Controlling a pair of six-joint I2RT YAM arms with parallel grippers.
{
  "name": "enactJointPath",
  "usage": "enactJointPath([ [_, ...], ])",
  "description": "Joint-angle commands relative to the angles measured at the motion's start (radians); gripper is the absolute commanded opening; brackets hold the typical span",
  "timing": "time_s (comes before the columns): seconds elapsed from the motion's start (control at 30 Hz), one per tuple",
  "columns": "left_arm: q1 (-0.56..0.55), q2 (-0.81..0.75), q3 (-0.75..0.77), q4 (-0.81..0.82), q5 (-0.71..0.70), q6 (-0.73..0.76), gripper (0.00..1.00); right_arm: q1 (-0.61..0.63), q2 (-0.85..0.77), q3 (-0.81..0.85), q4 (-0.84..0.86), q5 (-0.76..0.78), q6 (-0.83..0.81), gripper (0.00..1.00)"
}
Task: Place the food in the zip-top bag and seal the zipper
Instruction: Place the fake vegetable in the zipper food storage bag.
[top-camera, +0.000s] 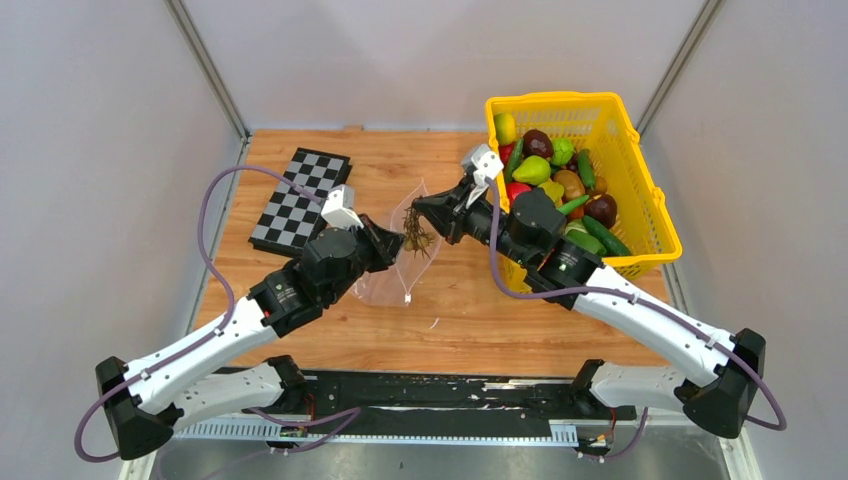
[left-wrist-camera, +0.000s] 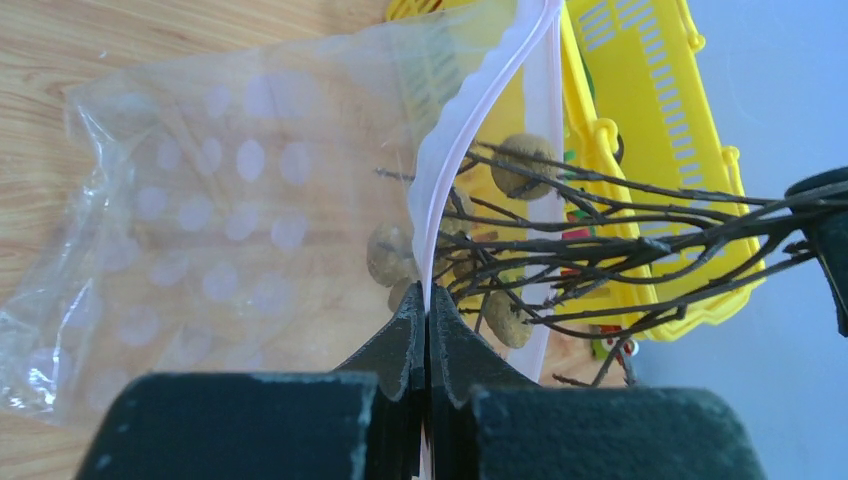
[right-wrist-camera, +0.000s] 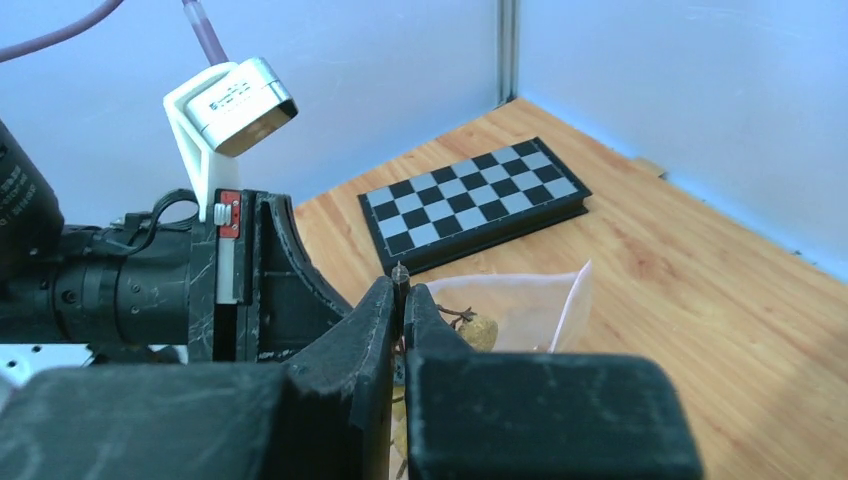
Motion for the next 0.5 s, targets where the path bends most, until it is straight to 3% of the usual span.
enactJointPath([
  [0.0, 0.001, -0.004, 0.032, 0.051, 0.045, -0.029, 0.0, 0.05, 0.023, -0.013, 0.097, 0.177, -0.098, 0.0],
  [0.27, 0.001, -0.042, 0.025, 0.101, 0.061, -0.049, 0.0, 0.119, 0.014, -0.196, 0.36, 0.367, -0.185, 0.0],
  [0.4, 0.001, -0.067, 0.018, 0.099, 0.033, -0.057, 0.0, 0.13, -0.011, -0.264, 0.431, 0.256, -0.235, 0.0],
  [0.47, 0.001, -0.08, 0.011, 0.099, 0.007, -0.055, 0.0, 0.13, -0.023, -0.247, 0.378, 0.163, -0.243, 0.08],
])
